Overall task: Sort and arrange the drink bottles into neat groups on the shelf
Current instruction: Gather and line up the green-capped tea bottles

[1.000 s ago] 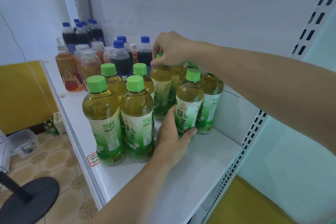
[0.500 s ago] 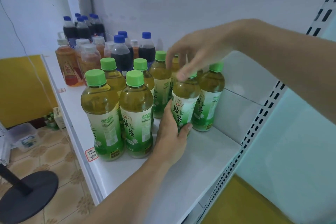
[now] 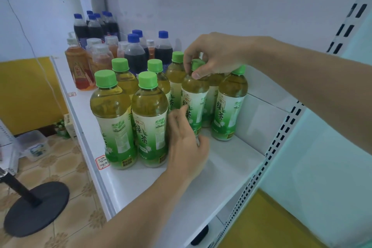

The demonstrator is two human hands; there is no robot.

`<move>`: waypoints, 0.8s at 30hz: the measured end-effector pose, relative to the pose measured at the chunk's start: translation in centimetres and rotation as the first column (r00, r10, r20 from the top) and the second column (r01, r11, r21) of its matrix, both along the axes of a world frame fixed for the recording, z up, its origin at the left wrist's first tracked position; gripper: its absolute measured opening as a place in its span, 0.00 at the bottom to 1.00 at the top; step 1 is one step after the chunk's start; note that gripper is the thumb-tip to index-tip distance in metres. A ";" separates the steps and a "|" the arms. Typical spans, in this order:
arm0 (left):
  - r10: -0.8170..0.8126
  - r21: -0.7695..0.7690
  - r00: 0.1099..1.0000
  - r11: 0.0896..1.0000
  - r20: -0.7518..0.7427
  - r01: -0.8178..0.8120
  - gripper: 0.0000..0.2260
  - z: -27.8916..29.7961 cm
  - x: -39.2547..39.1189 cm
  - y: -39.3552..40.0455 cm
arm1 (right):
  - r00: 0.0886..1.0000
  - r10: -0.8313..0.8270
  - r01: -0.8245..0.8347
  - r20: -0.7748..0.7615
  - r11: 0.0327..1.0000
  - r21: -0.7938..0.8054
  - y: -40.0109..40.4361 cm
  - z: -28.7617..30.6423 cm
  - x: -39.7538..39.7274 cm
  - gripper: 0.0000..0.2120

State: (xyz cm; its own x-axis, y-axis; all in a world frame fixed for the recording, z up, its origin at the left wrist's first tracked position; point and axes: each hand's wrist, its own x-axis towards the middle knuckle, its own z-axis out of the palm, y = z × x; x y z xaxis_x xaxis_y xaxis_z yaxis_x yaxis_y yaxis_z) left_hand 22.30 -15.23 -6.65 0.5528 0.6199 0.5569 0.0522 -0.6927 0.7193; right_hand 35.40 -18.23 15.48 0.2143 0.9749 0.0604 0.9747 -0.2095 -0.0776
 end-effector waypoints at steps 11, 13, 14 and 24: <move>-0.263 0.179 0.917 0.928 -0.301 0.326 0.11 2.2 -4.0 -1.1 | 0.966 0.247 -0.188 -0.081 0.881 0.435 -1.8 -0.7 -7.0 0.12; -0.249 0.190 0.921 0.930 -0.299 0.313 0.07 2.3 -5.6 0.0 | 0.953 0.274 -0.201 -0.126 0.888 0.413 -1.3 -2.1 -8.2 0.13; -0.230 0.197 0.927 0.935 -0.297 0.296 0.07 2.1 -6.4 0.4 | 0.951 0.282 -0.205 -0.130 0.884 0.420 -0.9 -2.9 -8.5 0.14; 0.047 0.443 0.999 0.895 0.013 -0.048 0.06 0.7 -9.9 1.3 | 0.960 0.173 0.027 -0.221 0.727 0.686 -3.0 -3.6 -6.3 0.07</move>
